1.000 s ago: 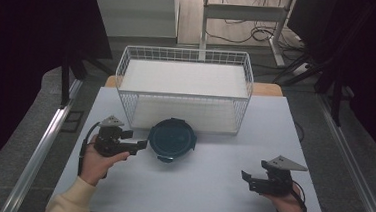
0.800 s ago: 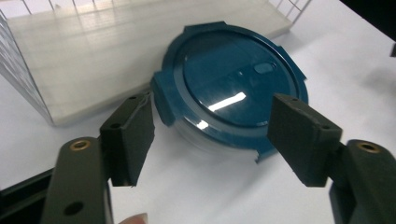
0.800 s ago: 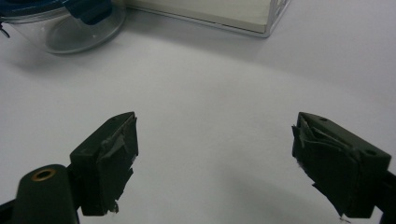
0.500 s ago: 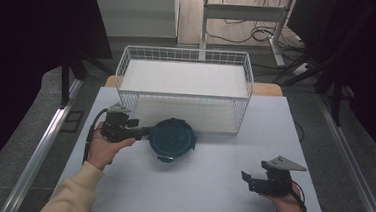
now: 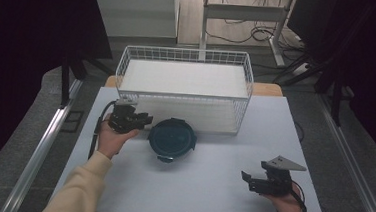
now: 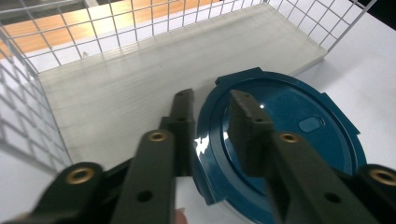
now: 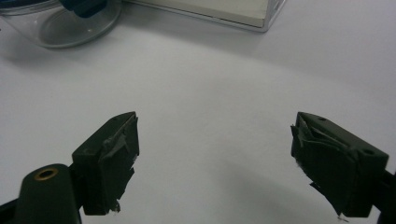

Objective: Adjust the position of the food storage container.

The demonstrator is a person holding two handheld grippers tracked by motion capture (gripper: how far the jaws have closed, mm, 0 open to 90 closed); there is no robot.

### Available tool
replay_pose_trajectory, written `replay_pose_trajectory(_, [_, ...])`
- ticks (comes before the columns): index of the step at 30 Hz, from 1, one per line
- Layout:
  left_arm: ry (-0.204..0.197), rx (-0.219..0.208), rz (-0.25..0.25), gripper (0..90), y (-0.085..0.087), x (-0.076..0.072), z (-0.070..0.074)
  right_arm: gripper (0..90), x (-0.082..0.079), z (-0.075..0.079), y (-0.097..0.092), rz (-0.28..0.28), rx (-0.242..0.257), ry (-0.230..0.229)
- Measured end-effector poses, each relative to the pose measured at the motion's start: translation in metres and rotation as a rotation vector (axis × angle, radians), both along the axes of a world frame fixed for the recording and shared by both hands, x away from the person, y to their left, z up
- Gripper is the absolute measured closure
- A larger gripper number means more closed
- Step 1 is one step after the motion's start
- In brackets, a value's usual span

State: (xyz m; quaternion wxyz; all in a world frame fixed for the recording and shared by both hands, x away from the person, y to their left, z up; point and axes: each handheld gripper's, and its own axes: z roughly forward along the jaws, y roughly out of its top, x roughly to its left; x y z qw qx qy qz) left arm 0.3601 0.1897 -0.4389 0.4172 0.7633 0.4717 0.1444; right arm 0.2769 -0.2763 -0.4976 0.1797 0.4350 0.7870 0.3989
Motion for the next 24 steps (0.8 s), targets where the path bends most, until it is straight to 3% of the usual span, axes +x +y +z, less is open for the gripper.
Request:
replay_pose_trajectory(8, [0.024,-0.004,-0.034,88.3,-0.01,0.019,-0.005,15.3,0.0,-0.001,0.0,0.001,-0.003,0.001])
replay_pose_trajectory(16, [0.059,0.01,-0.008,89.6,-0.012,0.036,-0.022,15.3,-0.001,0.0,0.001,0.009,-0.002,-0.018])
replay_pose_trajectory(19, [0.052,0.036,0.0,89.6,-0.012,0.038,-0.026,15.3,-0.002,0.001,0.001,0.017,0.007,-0.027])
replay_pose_trajectory(24, [0.049,0.039,-0.007,89.6,-0.015,0.037,-0.028,15.3,-0.002,0.002,0.001,0.017,0.01,-0.029])
